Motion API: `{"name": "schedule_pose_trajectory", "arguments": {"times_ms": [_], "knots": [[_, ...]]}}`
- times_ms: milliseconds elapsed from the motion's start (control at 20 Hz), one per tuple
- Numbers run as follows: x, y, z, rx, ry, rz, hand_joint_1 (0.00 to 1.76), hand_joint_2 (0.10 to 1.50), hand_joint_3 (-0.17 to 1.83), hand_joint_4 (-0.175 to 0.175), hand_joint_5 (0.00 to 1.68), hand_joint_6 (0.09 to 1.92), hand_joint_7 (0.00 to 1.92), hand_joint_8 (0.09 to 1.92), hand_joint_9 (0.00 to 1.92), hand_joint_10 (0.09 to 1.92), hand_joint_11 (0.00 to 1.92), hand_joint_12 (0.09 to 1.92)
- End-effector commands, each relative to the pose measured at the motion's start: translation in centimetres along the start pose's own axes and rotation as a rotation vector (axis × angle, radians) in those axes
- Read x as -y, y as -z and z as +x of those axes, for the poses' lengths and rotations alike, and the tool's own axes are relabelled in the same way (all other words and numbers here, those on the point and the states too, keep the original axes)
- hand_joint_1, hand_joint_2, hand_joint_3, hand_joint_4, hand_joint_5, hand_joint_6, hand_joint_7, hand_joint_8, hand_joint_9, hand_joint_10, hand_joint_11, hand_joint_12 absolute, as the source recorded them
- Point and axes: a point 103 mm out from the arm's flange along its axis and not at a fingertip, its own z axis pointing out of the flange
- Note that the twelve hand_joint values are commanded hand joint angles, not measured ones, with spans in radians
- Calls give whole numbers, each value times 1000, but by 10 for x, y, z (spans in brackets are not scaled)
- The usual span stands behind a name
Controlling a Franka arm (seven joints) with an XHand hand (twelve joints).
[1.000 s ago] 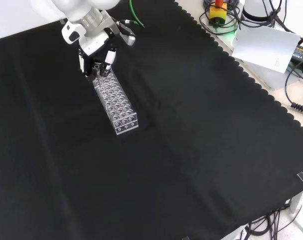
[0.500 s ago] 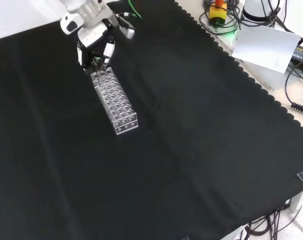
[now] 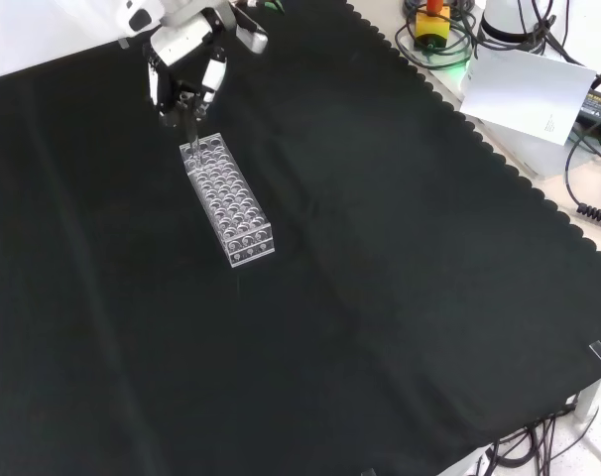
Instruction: Pick up the test tube.
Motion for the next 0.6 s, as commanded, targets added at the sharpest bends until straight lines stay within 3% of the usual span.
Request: {"name": "schedule_pose_trajectory", "arguments": {"times_ms": [50, 600], "knots": [[13, 21, 6, 2, 10, -21, 1401, 1074, 1, -175, 1007, 586, 1076, 1108, 1032, 1018, 1297, 928], [52, 84, 19, 9, 53, -129, 1401, 1076, 1, -175, 1004, 588, 1072, 1115, 1028, 1026, 1294, 937]]}}
